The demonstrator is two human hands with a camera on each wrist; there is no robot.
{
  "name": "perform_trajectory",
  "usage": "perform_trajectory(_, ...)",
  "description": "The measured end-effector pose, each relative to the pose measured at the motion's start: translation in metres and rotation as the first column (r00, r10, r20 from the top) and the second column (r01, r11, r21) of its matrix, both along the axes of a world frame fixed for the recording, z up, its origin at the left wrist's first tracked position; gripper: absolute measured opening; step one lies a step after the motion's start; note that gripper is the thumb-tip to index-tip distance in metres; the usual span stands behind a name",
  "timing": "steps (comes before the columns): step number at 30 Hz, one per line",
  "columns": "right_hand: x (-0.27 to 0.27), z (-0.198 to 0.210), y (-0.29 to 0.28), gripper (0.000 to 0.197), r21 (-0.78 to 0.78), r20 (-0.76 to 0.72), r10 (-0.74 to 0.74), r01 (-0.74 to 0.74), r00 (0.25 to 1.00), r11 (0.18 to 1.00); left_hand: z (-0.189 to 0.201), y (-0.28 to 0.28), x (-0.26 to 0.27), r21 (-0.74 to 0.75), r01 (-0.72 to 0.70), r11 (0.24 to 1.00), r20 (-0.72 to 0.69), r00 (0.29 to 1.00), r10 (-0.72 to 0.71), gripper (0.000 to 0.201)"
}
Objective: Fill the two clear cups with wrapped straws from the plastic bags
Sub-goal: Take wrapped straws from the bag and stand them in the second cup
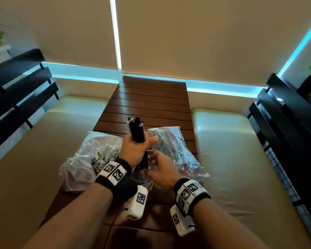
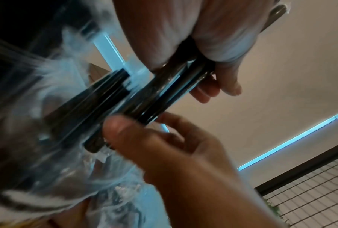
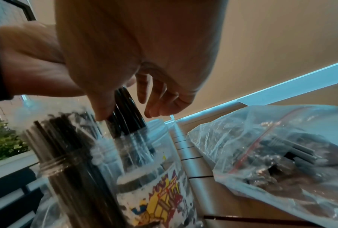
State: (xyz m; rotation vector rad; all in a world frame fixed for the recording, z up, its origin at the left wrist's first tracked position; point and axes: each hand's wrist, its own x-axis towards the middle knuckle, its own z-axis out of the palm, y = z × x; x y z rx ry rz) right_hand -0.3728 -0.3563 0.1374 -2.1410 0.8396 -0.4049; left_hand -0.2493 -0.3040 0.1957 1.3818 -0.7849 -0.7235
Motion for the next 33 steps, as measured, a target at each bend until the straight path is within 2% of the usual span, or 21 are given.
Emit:
perform_trajectory(4, 0.013, -0.008, 0.007, 0.055, 0.032, 0.075, 0.010, -0.013, 0.997, 0.999, -0.034, 0.000, -0.004, 0.123, 0.017, 0.992, -0.041, 0.999, -0.012, 0.015)
perform_trajectory(7, 0.020, -0.011, 0.007, 0.052, -0.004, 0.112, 0.027, -0.027, 0.993, 1.000, -0.038, 0.002, -0.010, 0.175, 0.001, 0.985, 0.061, 0.998, -0.012, 0.024)
perform_trajectory(9, 0.021, -0.012, 0.005, 0.048, 0.029, 0.135, -0.008, 0.004, 0.991, 1.000, -0.039, 0.001, -0.008, 0.198, 0.016, 0.980, 0.077, 0.997, -0.032, 0.028)
perform_trajectory(11, 0.021, -0.012, 0.005, 0.031, 0.045, 0.123, -0.019, 0.013, 0.992, 0.999, -0.036, 0.002, -0.006, 0.216, 0.019, 0.976, 0.093, 0.995, -0.040, 0.027)
perform_trajectory(14, 0.023, -0.017, 0.003, 0.006, -0.003, 0.072, -0.021, 0.021, 0.997, 1.000, -0.019, 0.001, -0.005, 0.173, -0.043, 0.984, 0.218, 0.976, 0.004, 0.047)
perform_trajectory(15, 0.024, -0.017, 0.003, 0.006, 0.007, 0.073, -0.028, 0.028, 0.997, 1.000, -0.011, 0.001, -0.005, 0.113, -0.065, 0.991, 0.261, 0.965, 0.034, 0.058)
perform_trajectory(16, 0.026, -0.020, 0.001, 0.014, 0.005, 0.068, -0.039, 0.039, 0.997, 0.999, -0.003, 0.000, -0.004, 0.045, -0.083, 0.995, 0.304, 0.951, 0.066, 0.069)
perform_trajectory(18, 0.030, -0.021, 0.000, 0.019, -0.024, 0.041, -0.045, 0.046, 0.998, 0.999, 0.010, -0.003, -0.001, -0.068, -0.086, 0.994, 0.460, 0.882, 0.108, 0.079)
perform_trajectory(19, 0.030, -0.018, 0.001, 0.015, -0.037, 0.036, -0.043, 0.044, 0.998, 0.998, 0.011, -0.004, 0.000, -0.086, -0.071, 0.994, 0.559, 0.822, 0.107, 0.073)
perform_trajectory(20, 0.029, -0.016, 0.001, 0.013, -0.046, 0.046, -0.041, 0.043, 0.998, 0.998, 0.009, -0.004, 0.001, -0.073, -0.053, 0.996, 0.653, 0.752, 0.088, 0.058)
perform_trajectory(21, 0.027, -0.015, 0.000, 0.019, -0.041, 0.060, -0.044, 0.046, 0.997, 0.998, 0.002, -0.004, 0.002, -0.029, -0.043, 0.999, 0.730, 0.681, 0.051, 0.037)
perform_trajectory(22, 0.025, -0.013, 0.000, 0.028, -0.032, 0.065, -0.049, 0.051, 0.997, 0.998, -0.006, -0.003, 0.002, 0.038, -0.039, 0.998, 0.777, 0.630, -0.005, 0.019)
perform_trajectory(23, 0.023, -0.013, 0.000, 0.033, -0.037, 0.048, -0.059, 0.061, 0.997, 0.997, -0.018, -0.001, 0.003, 0.117, -0.034, 0.992, 0.795, 0.602, -0.073, 0.010)
perform_trajectory(26, 0.017, -0.022, -0.001, 0.044, -0.075, -0.089, -0.057, 0.051, 0.994, 0.996, -0.051, 0.004, 0.005, 0.309, -0.001, 0.951, 0.813, 0.520, -0.264, 0.021)
perform_trajectory(28, 0.012, -0.029, -0.001, 0.053, -0.058, -0.186, -0.056, 0.046, 0.981, 0.997, -0.058, 0.005, 0.004, 0.373, -0.007, 0.928, 0.845, 0.415, -0.337, 0.034)
perform_trajectory(31, 0.004, -0.034, 0.000, 0.052, 0.017, -0.197, -0.025, 0.029, 0.980, 0.999, -0.057, 0.003, 0.000, 0.441, -0.078, 0.894, 0.869, 0.287, -0.403, 0.069)
perform_trajectory(33, 0.001, -0.036, 0.001, 0.056, 0.064, -0.192, -0.004, 0.017, 0.981, 0.998, -0.061, 0.002, -0.004, 0.499, -0.126, 0.858, 0.856, 0.229, -0.464, 0.076)
